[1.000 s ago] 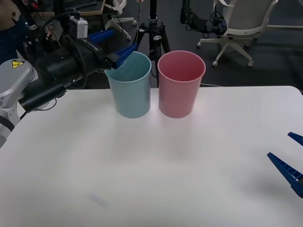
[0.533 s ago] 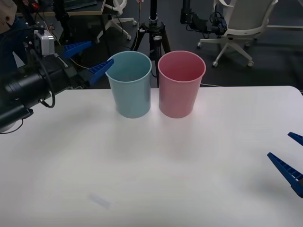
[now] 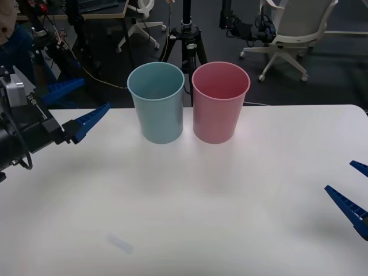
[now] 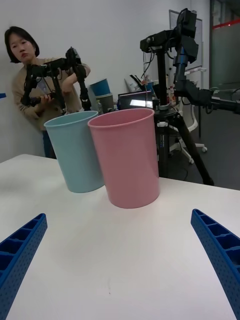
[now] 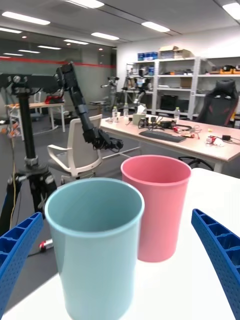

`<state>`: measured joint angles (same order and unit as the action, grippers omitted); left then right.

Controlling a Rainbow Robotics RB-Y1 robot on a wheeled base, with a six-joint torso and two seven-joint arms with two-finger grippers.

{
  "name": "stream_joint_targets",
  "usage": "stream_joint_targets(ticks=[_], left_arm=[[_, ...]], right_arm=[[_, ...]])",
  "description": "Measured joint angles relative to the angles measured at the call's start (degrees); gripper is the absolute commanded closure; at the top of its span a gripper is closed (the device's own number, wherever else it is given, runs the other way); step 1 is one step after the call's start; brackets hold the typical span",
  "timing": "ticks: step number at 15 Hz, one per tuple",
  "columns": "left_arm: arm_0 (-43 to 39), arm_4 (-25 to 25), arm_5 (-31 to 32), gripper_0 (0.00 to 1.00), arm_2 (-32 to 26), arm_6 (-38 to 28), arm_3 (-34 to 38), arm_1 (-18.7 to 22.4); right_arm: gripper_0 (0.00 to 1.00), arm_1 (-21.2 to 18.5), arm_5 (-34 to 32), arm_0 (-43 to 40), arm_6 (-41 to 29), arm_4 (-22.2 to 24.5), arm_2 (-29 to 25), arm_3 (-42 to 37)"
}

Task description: Grasp the object on the table and drop it into the matching bin: aluminum can to the light blue bin, PET bottle to the pink bin.

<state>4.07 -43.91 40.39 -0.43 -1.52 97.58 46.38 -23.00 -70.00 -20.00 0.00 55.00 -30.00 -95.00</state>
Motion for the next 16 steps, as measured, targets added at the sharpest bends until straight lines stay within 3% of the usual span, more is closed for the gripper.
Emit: stream_joint_targets(ticks=[5, 10, 16], left_arm=[[-15.71, -6.43, 7.81, 0.0, -11.48, 0.48, 5.95, -8.06], [-22.49, -15.05, 17.98, 0.0, -21.65, 0.71, 6.05, -19.83], [-29.71, -15.39, 23.54, 0.0, -28.18, 1.01, 6.04, -21.36]], right_arm=[[0.0, 0.0, 0.0, 0.0, 0.0, 0.0, 0.0, 0.0], [0.0, 0.0, 0.0, 0.0, 0.0, 0.0, 0.0, 0.0], [0.0, 0.0, 0.0, 0.0, 0.0, 0.0, 0.0, 0.0]])
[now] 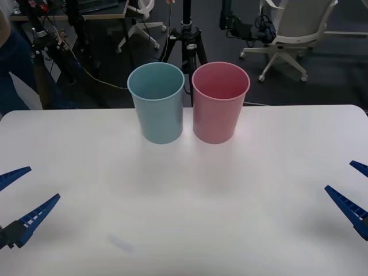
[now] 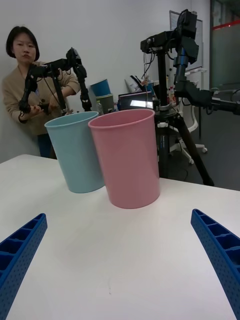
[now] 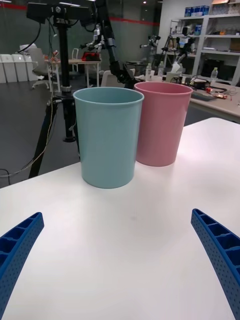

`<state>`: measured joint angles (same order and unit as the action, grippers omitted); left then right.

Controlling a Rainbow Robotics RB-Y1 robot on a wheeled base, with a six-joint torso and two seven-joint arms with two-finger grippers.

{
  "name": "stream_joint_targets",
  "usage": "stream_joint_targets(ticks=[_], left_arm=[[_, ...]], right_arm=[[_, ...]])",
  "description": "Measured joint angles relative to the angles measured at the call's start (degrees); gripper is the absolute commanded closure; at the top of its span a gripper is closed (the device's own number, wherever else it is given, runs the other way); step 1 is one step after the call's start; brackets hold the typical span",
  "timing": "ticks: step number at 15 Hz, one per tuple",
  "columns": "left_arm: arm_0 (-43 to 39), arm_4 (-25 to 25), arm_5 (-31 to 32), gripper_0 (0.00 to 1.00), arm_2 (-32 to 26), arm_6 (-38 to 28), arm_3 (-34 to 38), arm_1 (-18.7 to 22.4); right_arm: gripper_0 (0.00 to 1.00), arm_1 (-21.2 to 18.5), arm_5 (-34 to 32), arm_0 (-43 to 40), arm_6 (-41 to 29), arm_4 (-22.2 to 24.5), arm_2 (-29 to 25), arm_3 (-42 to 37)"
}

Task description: Grasp the object on the table and drop it into the matching bin: aluminum can to the light blue bin, PET bottle to the pink bin.

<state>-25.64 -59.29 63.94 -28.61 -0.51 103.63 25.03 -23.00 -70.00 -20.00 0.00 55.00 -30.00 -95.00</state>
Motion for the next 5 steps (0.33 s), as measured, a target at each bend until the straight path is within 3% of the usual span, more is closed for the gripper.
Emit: stream_joint_targets(ticks=[5], left_arm=[[-1.95, 0.82, 0.5, 0.0, -1.01, 0.33, 0.0, 0.01]], right_arm=[[0.0, 0.0, 0.0, 0.0, 0.0, 0.0, 0.0, 0.0]])
